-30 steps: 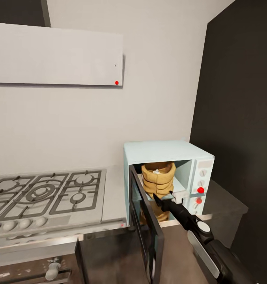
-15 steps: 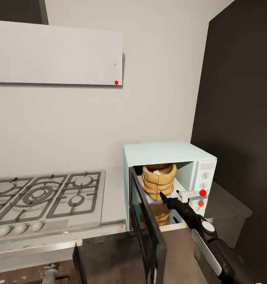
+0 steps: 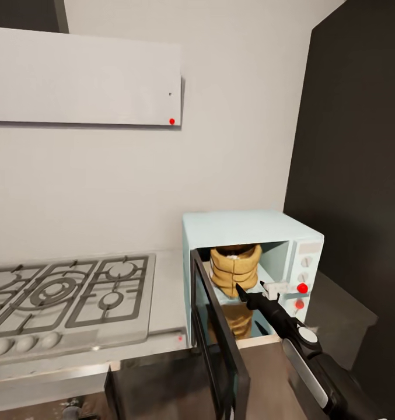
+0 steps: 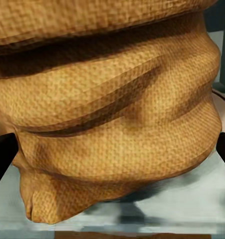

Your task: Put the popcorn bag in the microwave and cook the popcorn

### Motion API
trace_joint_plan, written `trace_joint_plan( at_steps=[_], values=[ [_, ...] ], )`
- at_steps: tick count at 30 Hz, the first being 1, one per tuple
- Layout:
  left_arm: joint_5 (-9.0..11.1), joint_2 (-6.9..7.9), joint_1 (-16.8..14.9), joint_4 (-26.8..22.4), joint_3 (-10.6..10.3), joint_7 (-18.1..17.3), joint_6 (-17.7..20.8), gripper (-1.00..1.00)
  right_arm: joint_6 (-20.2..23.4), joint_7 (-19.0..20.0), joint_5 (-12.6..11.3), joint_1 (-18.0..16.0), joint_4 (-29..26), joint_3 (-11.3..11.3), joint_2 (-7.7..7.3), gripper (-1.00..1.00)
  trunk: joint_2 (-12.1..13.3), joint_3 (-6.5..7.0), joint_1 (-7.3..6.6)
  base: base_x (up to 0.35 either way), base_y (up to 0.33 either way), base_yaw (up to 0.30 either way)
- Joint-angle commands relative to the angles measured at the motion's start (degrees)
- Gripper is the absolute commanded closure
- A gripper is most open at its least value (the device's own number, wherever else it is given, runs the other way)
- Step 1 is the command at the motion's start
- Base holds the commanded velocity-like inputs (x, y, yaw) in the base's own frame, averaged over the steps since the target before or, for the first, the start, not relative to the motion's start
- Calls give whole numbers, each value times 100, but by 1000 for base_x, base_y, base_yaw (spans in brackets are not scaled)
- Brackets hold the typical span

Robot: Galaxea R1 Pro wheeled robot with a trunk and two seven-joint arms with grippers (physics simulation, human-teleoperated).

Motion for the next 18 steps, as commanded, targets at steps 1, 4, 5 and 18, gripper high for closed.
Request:
trace_joint_plan(
  at_steps=[1, 4, 5, 18],
  values=[
    [18, -2, 1, -7, 41, -24, 6, -100, 16, 9, -59, -4, -5, 8, -5, -100, -3, -6, 3, 234, 0, 0],
    [20, -2, 1, -7, 41, -24, 6, -100, 16, 9, -60, -4, -13, 8, -5, -100, -3, -6, 3, 247, 0, 0],
    [21, -2, 1, -7, 41, -24, 6, -100, 16, 9, -60, -4, -12, 8, -6, -100, -3, -6, 3, 222, 0, 0],
    [21, -3, 1, -7, 41, -24, 6, -100, 16, 15, -82, -4, -51, 24, -4, -100, -3, -6, 3, 14, 0, 0]
  ],
)
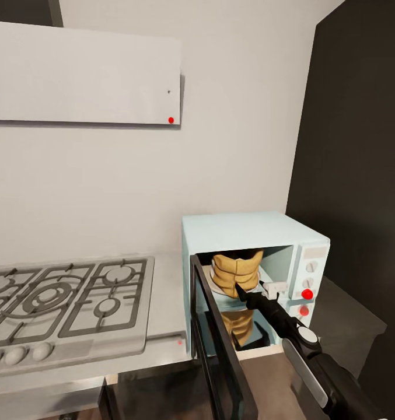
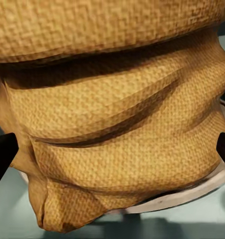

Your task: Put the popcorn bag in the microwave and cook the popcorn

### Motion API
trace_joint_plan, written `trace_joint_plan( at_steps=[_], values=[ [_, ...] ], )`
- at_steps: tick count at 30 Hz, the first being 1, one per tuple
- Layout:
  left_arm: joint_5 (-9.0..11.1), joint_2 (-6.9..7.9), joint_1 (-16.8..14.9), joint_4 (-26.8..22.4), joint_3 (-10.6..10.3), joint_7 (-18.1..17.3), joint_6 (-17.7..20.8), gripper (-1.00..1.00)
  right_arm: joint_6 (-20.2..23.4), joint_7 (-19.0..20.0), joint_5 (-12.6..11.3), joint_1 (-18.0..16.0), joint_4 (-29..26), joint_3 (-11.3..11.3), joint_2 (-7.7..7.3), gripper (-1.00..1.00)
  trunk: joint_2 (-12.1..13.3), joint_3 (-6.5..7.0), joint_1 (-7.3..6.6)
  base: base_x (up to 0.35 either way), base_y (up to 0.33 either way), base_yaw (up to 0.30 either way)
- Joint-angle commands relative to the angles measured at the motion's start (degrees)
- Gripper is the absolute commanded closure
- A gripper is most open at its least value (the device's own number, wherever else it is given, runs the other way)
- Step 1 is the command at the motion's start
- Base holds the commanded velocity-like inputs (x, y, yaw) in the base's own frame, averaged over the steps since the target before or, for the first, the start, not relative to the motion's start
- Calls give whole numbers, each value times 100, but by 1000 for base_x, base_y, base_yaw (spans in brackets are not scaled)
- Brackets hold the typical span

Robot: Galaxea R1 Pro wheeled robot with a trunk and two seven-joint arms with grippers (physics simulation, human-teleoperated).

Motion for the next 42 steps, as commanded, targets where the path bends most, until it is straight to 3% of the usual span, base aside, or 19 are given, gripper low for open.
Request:
trace_joint_plan(
  at_steps=[1, 7, 12, 16, 21, 31, 38, 42],
  values=[
    [22, -2, 1, -7, 41, -24, 6, -100, 18, 44, -63, -4, -6, 8, -5, -100, -4, -6, 0, 0, 0, 0],
    [19, -2, 1, -7, 41, -24, 6, -100, 23, 467, -63, -4, -5, 8, -5, -100, -4, -6, 0, 0, 0, 0],
    [22, -2, 1, -7, 41, -24, 6, -100, 17, 1154, -38, -4, 18, -1, -5, -100, -4, -6, 0, 0, 0, 0],
    [22, 6, 1, -7, 41, -24, 6, -100, 16, 1218, -35, -4, 21, -13, 9, -100, -4, -6, 0, 0, 0, 0],
    [22, 7, 1, -7, 41, -24, 6, -100, 16, 1233, -33, -5, 36, -22, 146, -100, -4, -6, 0, 0, 0, 0],
    [22, -2, 1, -7, 41, -24, 6, -100, 1, 1156, -55, 4, 62, -63, 158, -100, -4, -6, 0, 0, 0, 0],
    [22, -2, 1, -7, 41, -24, 6, -100, 121, 1144, 13, -1, -120, -838, 71, -100, -4, -6, 0, 0, 0, 0],
    [22, -2, 1, -7, 41, -24, 6, -100, 372, 1138, 535, 1, -356, -945, 102, -100, -4, -6, 0, 0, 0, 0]
  ],
)
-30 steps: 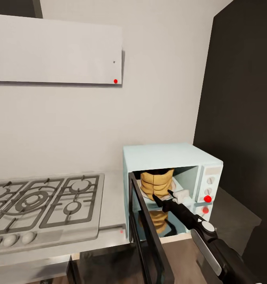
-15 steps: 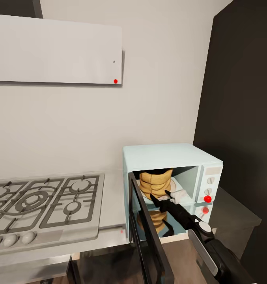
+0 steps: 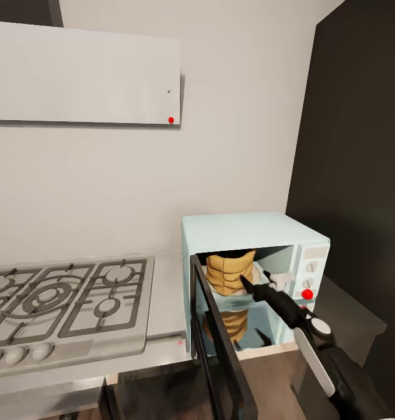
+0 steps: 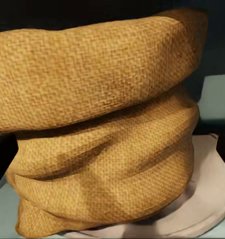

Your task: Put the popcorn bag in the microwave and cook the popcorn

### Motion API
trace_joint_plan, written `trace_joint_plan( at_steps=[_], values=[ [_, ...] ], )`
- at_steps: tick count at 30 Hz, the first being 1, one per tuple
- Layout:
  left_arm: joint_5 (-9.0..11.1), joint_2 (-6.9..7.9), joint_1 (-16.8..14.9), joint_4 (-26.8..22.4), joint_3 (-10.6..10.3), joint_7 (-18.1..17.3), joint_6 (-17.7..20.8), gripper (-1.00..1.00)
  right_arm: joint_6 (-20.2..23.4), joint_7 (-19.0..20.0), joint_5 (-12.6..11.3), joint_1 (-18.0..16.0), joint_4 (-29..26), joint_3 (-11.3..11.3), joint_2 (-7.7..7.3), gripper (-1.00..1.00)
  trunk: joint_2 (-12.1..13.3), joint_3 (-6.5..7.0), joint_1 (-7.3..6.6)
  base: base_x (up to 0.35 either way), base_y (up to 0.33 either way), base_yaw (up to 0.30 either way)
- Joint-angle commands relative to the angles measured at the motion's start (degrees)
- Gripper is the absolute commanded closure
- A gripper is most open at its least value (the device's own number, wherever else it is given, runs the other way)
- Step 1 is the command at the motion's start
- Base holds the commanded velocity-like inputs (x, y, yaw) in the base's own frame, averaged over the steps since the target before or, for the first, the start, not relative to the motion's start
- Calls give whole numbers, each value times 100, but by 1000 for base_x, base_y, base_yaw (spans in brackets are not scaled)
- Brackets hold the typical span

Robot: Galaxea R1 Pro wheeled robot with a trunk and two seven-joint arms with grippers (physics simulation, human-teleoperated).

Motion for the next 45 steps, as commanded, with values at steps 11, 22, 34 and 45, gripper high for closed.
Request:
trace_joint_plan(
  at_steps=[11, 22, 34, 45],
  values=[
    [22, 1, 1, -7, 41, -24, 6, -100, 407, 47, 176, -1, -119, 17, 69, -100, -4, -6, 0, 20, 0, 0],
    [22, 6, 1, -7, 41, -24, 6, -100, 378, 98, 145, -2, 169, 49, 150, -100, -4, -6, 0, 43, 0, 0],
    [22, 1, 1, -7, 41, -24, 6, -100, 357, 103, 153, -6, 344, 51, 179, -100, -4, -6, 0, 91, 0, 0],
    [22, 1, 1, -7, 41, -24, 6, -100, 357, 104, 155, -4, 340, 51, 179, -100, -4, -6, 0, 27, 0, 0]
  ],
)
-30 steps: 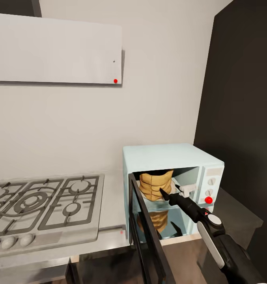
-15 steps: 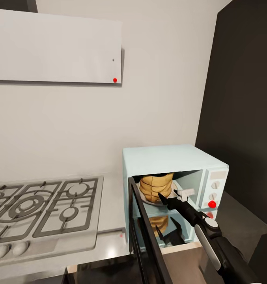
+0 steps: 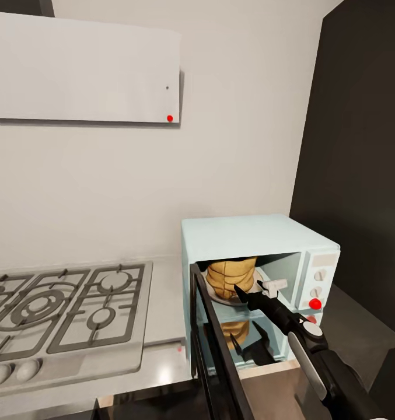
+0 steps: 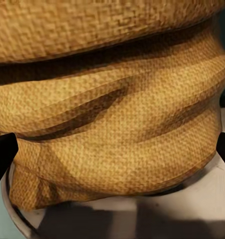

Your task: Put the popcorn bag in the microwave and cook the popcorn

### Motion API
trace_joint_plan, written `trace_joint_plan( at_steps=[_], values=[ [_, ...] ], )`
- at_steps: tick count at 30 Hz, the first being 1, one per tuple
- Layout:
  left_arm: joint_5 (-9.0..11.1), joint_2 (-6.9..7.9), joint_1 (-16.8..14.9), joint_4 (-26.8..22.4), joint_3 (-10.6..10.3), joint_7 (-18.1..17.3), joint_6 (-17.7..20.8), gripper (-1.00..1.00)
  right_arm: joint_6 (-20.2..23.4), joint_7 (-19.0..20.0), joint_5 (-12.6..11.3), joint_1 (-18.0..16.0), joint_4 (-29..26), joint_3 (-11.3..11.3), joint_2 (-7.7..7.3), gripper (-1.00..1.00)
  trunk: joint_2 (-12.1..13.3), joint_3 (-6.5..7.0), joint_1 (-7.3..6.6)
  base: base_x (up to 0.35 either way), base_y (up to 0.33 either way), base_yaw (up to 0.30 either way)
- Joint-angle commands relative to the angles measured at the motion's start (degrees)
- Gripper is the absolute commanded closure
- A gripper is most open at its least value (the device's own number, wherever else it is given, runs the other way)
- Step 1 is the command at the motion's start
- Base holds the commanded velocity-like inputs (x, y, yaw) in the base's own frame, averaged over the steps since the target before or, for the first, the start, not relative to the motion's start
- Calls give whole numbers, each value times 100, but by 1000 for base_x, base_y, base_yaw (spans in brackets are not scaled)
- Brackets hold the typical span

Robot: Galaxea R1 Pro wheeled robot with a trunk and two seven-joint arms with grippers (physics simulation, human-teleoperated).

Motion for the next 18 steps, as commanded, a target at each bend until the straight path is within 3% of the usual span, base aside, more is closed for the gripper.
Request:
trace_joint_plan(
  at_steps=[1, 6, 12, 18],
  values=[
    [21, 2, 1, -7, 41, -24, 6, -100, 36, 4, -59, -1, -4, 5, -4, -100, -4, -6, 1, 11, 0, 0],
    [21, -3, 1, -7, 41, -24, 6, -100, 36, 44, -53, -4, -9, 3, -12, -100, -4, -6, 1, 3, 0, 0],
    [21, -4, 1, -7, 48, -24, 6, -100, 52, 562, -55, -6, -27, -46, -79, -100, -4, -6, 1, 0, 0, 0],
    [21, -3, 1, 1, 49, -25, 5, -100, 70, 636, -78, -5, -29, -48, -126, -100, -4, -6, 1, -66, 0, 0]
  ],
)
